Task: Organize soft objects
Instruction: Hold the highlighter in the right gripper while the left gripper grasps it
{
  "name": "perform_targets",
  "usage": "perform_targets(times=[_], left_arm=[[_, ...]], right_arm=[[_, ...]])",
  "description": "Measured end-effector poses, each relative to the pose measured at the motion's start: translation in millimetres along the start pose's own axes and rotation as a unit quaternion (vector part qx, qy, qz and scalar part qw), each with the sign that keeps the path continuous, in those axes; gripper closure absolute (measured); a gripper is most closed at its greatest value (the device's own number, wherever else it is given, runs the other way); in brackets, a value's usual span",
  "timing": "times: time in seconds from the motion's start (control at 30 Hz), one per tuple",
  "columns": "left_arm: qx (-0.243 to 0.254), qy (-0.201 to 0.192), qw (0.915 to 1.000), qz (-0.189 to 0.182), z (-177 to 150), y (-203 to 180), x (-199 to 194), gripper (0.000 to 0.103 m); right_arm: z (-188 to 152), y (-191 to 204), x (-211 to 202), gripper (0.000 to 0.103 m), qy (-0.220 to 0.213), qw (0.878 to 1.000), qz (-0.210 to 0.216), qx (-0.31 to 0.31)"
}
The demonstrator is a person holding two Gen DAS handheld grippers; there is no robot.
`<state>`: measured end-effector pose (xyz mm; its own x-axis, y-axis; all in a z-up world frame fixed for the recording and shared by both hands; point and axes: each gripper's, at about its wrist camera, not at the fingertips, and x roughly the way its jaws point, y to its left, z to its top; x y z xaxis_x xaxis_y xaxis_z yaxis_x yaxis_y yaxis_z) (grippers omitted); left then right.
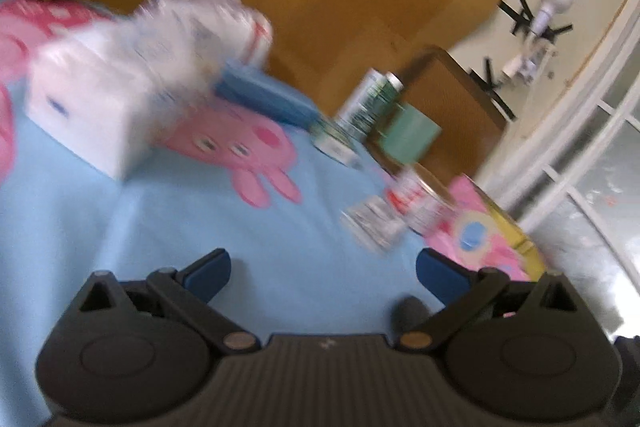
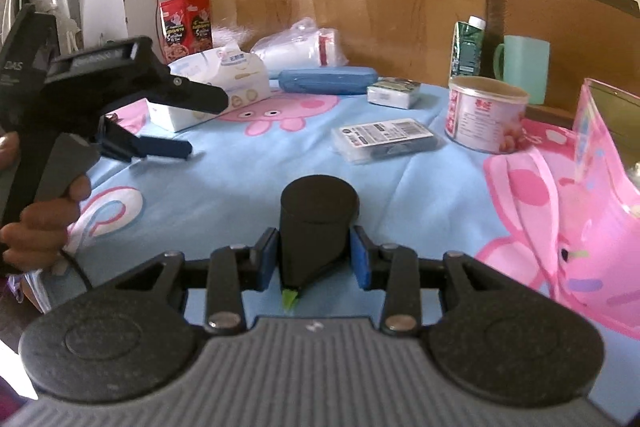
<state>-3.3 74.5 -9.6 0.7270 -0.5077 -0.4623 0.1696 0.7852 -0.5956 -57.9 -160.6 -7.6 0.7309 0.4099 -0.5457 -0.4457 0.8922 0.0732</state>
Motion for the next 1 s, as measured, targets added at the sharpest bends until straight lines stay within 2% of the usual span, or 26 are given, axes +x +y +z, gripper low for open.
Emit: perform_targets(times=[0.23,0.37,0.47,0.57,0.6,0.7,0.77,0.9,1.0], left_arm=[[0.003,0.071,0.9973,-0.022,-15,-36,15,0.002],[-0.014,0.099,0.994,-0.045,-25,-44,17,0.005],[-0.005,0.115,0.9921,-0.051,-31,-54,25,0.006],[0.019,0.116,0.9922,-0.042,-33,-66,33,0.01],[0.022,0.119,0.9917,-0.043,-32,-69,38,0.011],[0.035,0.126,0.9905,-0.043,-30,-79,53,0.019],[0.041,0.134,0.9892,-0.045,-28,-88,58,0.028],[0.086,0.118,0.9857,-0.083,-19,-124,53,0.029],[0.129,0.106,0.9798,-0.11,-10,-162,58,0.029]], right_arm=[[-9,-4,-6,0.06,-0.014,1.0,0.004,0.001],[-12,-2,-11,0.057,-0.02,1.0,0.004,-0.004],[-16,-2,-14,0.057,-0.026,1.0,0.005,-0.008],[-16,-4,-14,0.058,-0.03,1.0,0.007,-0.002],[-16,-4,-13,0.063,-0.03,1.0,0.006,0.0],[-15,-5,-13,0.064,-0.035,0.999,-0.005,0.008],[-15,-9,-17,0.064,-0.043,0.999,-0.022,0.011],[-9,-25,-44,0.064,-0.091,0.995,-0.037,0.03],[-3,-39,-66,0.064,-0.137,0.988,-0.066,0.038]])
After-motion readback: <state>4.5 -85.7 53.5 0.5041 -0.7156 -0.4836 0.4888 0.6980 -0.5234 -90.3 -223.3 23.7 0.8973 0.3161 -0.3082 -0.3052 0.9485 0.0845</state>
